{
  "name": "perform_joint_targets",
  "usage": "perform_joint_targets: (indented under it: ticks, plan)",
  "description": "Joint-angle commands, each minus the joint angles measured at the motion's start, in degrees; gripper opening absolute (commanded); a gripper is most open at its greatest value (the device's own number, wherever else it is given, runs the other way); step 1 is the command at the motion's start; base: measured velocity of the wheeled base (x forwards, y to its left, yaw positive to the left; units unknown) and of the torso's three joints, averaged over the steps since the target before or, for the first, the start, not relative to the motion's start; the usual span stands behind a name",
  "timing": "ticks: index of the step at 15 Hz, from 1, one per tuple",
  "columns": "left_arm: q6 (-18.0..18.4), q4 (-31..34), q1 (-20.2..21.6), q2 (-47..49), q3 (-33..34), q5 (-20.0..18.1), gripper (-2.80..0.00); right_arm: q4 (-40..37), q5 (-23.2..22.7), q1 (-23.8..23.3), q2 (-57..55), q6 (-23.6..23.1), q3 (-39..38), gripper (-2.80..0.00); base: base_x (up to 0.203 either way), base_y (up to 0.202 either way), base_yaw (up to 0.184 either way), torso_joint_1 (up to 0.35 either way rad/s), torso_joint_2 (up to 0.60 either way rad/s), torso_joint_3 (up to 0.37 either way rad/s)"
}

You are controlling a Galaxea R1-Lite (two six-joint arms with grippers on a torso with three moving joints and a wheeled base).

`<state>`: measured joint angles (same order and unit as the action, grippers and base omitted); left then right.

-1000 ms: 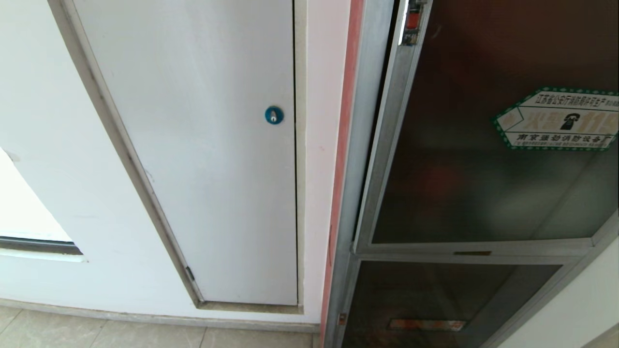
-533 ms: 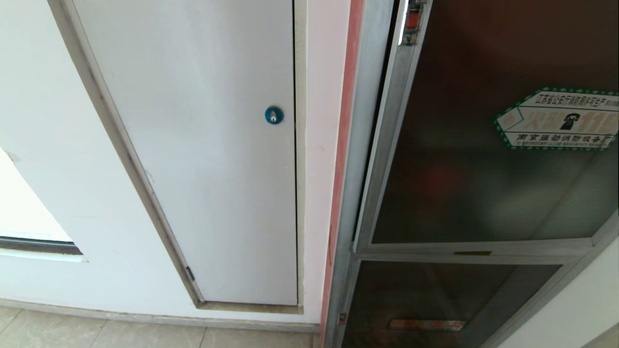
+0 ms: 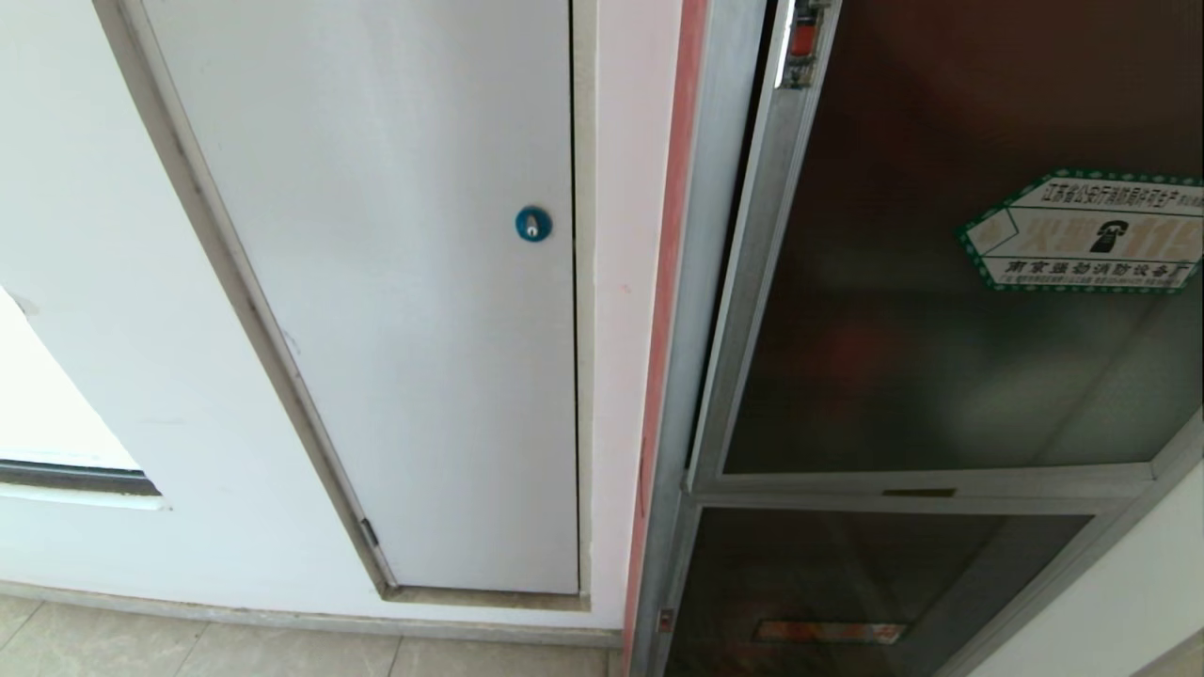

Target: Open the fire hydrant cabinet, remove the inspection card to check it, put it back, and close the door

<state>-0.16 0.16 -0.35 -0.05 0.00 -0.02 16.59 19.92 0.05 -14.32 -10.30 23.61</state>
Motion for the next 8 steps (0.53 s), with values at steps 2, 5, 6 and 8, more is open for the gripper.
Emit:
perform_joint_targets:
  ticks: [2,5,6,8]
  plan:
    - [0.0,0.0,0.0,0.0,0.1,0.0,-2.80,0.3,0.2,-0.5,5.3,-1.3,-0.6,-2.80,0.000,0.000,0.000,0.000,0.00,0.000]
    - [0.0,0.0,0.0,0.0,0.1,0.0,-2.80,-4.4,0.1,-0.6,4.9,-1.9,0.3,-2.80,0.000,0.000,0.000,0.000,0.00,0.000]
    - [0.0,0.0,0.0,0.0,0.1,0.0,-2.80,-6.6,0.0,-0.7,4.3,-1.6,1.3,-2.80,0.000,0.000,0.000,0.000,0.00,0.000]
    - [0.0,0.0,0.0,0.0,0.1,0.0,-2.80,-7.4,-1.4,-0.1,5.6,-0.3,1.3,-2.80,0.000,0.000,0.000,0.000,0.00,0.000]
